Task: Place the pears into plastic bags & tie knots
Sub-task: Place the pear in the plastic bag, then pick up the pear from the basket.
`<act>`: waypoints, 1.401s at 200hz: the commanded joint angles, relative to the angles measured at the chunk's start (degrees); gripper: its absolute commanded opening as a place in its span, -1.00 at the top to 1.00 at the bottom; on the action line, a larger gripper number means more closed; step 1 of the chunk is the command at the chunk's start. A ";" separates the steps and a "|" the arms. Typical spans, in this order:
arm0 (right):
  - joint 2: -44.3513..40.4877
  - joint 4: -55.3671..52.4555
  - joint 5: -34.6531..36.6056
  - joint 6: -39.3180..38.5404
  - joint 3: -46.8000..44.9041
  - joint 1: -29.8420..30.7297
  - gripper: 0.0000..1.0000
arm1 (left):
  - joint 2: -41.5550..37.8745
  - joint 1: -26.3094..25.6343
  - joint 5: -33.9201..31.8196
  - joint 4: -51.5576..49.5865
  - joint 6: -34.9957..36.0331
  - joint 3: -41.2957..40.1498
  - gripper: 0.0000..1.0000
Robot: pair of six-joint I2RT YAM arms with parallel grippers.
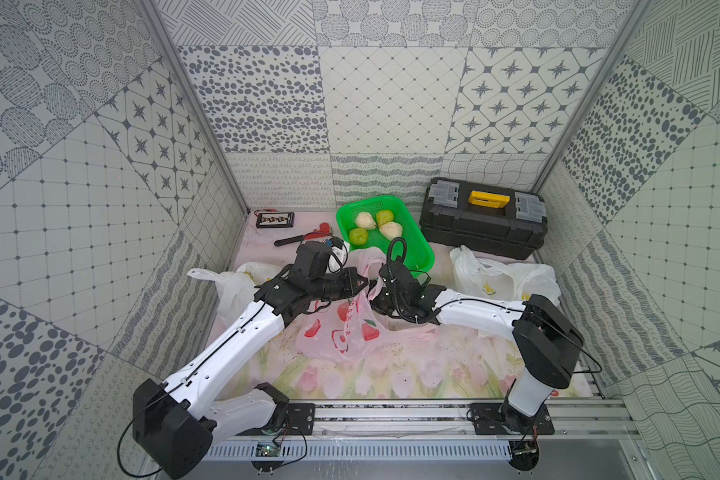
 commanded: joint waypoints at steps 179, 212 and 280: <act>-22.42 -17.70 11.13 -27.77 -4.26 -21.66 -0.56 | -2.67 10.15 -7.15 1.97 -7.10 -1.34 1.00; -6.24 -15.27 11.73 -32.80 7.11 -25.79 -0.60 | -5.04 10.06 -7.06 0.96 -8.08 -3.37 1.00; 23.02 -13.28 8.11 -47.72 34.24 -25.07 -0.72 | -7.20 9.97 -6.08 -0.80 -7.95 -5.56 1.00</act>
